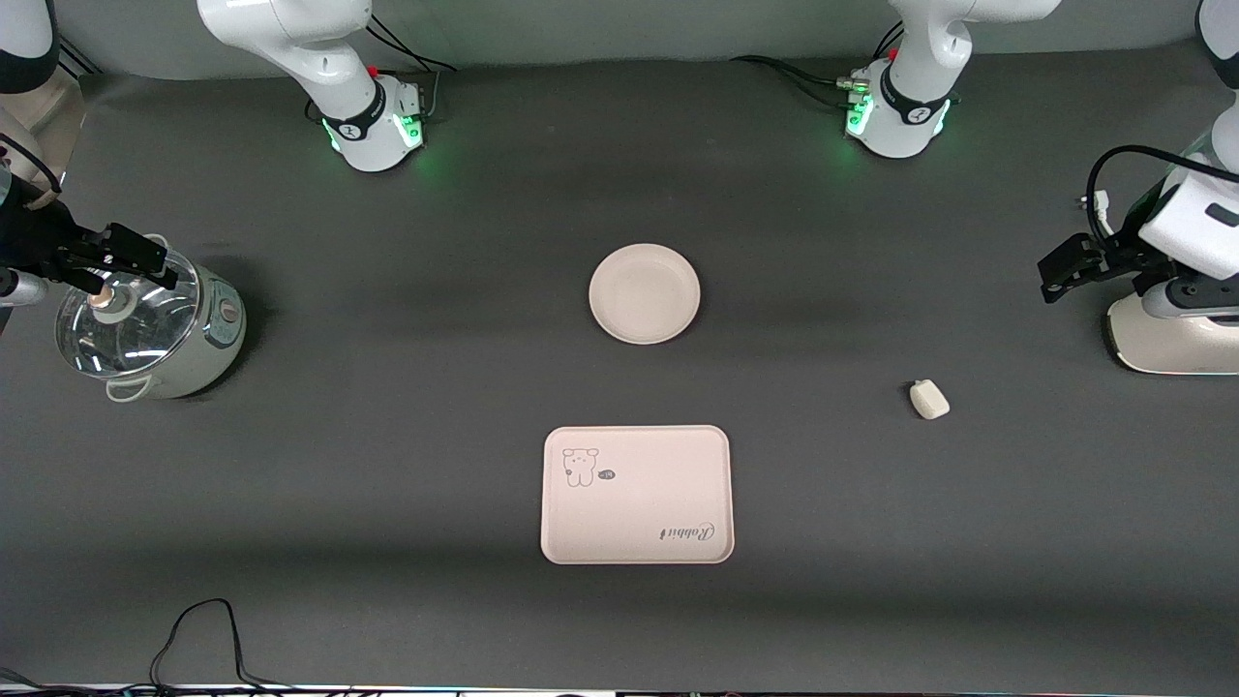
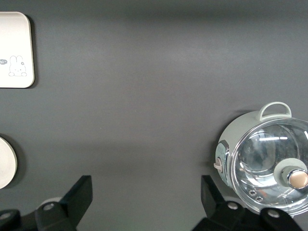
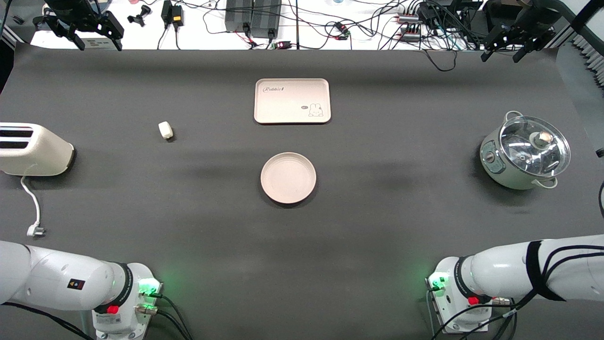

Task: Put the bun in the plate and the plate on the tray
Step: 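Reach the left gripper down toward the small white bun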

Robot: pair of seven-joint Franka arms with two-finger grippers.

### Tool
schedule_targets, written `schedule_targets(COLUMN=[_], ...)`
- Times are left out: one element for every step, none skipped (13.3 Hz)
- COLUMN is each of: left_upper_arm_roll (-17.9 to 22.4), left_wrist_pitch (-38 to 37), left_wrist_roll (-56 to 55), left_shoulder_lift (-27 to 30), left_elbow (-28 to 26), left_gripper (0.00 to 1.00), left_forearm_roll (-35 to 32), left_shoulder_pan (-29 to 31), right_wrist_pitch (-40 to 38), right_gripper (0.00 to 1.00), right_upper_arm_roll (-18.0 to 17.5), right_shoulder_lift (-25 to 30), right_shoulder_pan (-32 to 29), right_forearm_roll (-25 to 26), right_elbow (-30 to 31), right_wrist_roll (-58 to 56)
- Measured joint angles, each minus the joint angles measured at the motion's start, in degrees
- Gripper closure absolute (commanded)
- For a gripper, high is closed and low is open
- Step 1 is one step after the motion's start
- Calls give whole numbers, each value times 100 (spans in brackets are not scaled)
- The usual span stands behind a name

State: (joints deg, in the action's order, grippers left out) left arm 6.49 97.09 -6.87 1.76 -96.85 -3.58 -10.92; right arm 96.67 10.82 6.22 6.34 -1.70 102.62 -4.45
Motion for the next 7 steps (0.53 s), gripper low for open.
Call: schedule_targets(left_upper_arm_roll=[-1, -2, -2, -2, -3, -4, -4], left_wrist_pitch=[0, -1, -2, -4, -14, -38, -43], left_wrist_roll=[3, 5, 6, 10, 15, 17, 17], left_shoulder_lift=[-28, -49, -65, -95, -149, -225, -326], left_elbow=[-1, -4, -12, -16, -23, -37, -69], left_gripper=[0, 0, 0, 0, 0, 0, 0], left_forearm_roll=[2, 2, 2, 3, 4, 5, 6], left_shoulder_pan=[-1, -4, -5, -5, -12, -30, -52], right_wrist_pitch=[-2, -29, -124, -209, -263, -293, -319], right_gripper=[0, 0, 0, 0, 0, 0, 0], right_upper_arm_roll=[0, 0, 0, 0, 5, 21, 42], right_shoulder_lift=[1, 10, 33, 72, 119, 166, 206], right_shoulder_pan=[0, 0, 0, 0, -1, -2, -3], right_forearm_roll=[0, 0, 0, 0, 0, 0, 0], right_elbow=[-1, -13, -58, -115, -161, -178, -184], right_wrist_roll=[0, 0, 0, 0, 0, 0, 0])
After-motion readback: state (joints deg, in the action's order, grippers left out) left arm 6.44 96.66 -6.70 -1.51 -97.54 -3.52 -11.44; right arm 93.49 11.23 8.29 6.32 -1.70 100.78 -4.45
